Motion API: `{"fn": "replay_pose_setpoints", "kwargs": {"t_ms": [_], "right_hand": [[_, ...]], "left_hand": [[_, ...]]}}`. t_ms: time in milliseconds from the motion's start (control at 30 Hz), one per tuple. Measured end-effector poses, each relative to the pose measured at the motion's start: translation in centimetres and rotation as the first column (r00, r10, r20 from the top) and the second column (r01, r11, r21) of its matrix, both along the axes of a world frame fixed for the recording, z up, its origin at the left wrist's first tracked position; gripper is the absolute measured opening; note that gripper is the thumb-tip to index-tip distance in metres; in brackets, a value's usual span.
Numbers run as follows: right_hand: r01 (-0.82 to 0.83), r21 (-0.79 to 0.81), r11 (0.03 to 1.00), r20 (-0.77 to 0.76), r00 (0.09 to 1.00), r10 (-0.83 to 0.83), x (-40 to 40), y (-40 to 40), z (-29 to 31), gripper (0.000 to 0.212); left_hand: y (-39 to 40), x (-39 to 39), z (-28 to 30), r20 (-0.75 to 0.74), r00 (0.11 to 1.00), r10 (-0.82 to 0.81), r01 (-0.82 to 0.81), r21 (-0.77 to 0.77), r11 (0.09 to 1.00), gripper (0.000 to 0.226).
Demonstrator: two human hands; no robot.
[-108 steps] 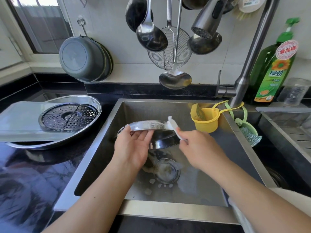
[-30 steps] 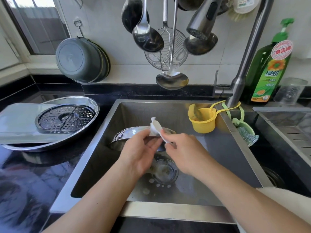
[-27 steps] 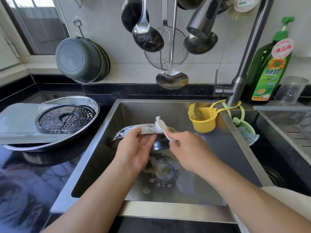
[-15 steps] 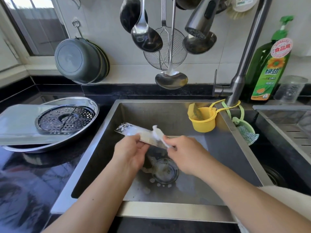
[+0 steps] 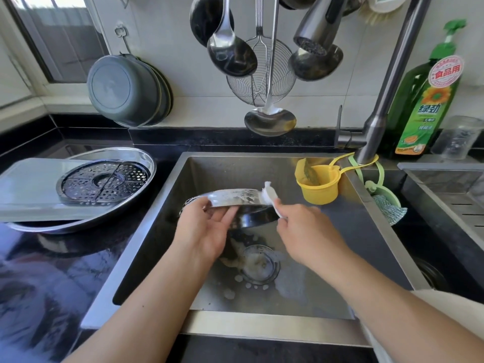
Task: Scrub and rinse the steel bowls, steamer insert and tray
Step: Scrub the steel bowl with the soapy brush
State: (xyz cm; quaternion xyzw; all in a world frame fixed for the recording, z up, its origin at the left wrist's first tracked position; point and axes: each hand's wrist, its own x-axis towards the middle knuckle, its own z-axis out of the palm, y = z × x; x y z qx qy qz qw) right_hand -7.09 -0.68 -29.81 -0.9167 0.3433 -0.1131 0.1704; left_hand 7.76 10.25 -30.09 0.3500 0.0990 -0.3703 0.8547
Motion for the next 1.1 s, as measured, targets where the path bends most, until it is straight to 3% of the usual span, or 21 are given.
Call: {"fn": "replay_pose_setpoints", "kwargs": {"t_ms": [67, 167, 233, 400, 567, 633, 733, 833, 967, 1100], "right_hand": [[0.004, 0.033, 0.999, 0.002, 1.0, -0.004, 0.0, 0.2, 0.1, 0.046], [-0.178, 0.082, 0.981, 0.083, 0.982, 0.171, 0.7, 1.5, -0.1, 0.048], [-0.239, 0.068, 0.969, 0.101, 0.968, 0.232, 1.1, 1.9, -0.3, 0.05], [-0.086, 0.049, 0.995, -0.003, 0.996, 0.087, 0.2, 0.0, -0.4, 0.051], [0.024, 0.086, 0.996, -0.15, 0.989, -0.011, -0.6, -1.7, -0.5, 0.042], [0.022, 0.12, 0.993, -0.105, 0.994, -0.009, -0.5, -1.3, -0.5, 0.04], [-0.114, 0.205, 0.972, 0.026, 0.993, 0.111, 0.2, 0.8, -0.7, 0.045], [-0.196, 0.203, 0.959, 0.012, 0.98, 0.197, 0.8, 2.0, -0.4, 0.05], [-0.081, 0.169, 0.982, -0.096, 0.991, 0.098, 0.1, 0.0, -0.4, 0.044], [0.012, 0.223, 0.975, -0.138, 0.99, 0.019, -0.2, -1.4, -0.7, 0.028]], "left_hand": [[-0.3, -0.9, 0.0, 0.029, 0.997, -0.072, 0.071, 0.04, 0.997, 0.013], [-0.7, -1.7, -0.4, 0.045, 0.985, -0.164, 0.159, 0.098, 0.982, 0.017], [-0.7, -1.2, -0.8, 0.05, 0.99, -0.132, 0.126, 0.117, 0.985, 0.025], [0.1, 1.2, -1.2, -0.042, 0.994, 0.098, -0.094, 0.091, 0.991, 0.038], [0.4, 1.1, -0.9, -0.033, 0.986, 0.166, -0.161, 0.119, 0.98, 0.037], [0.3, 0.8, -0.5, -0.031, 0.99, 0.141, -0.137, 0.103, 0.985, 0.032], [-0.4, -0.8, -0.5, 0.0, 0.999, -0.04, 0.04, 0.137, 0.99, 0.014], [-0.5, -0.8, -1.1, 0.034, 0.995, -0.098, 0.09, 0.187, 0.978, 0.026], [0.3, 1.0, -1.0, 0.013, 0.999, 0.033, -0.034, 0.093, 0.995, 0.038], [-0.2, -0.4, -0.8, 0.039, 0.996, -0.084, 0.077, 0.155, 0.985, 0.034]]}}
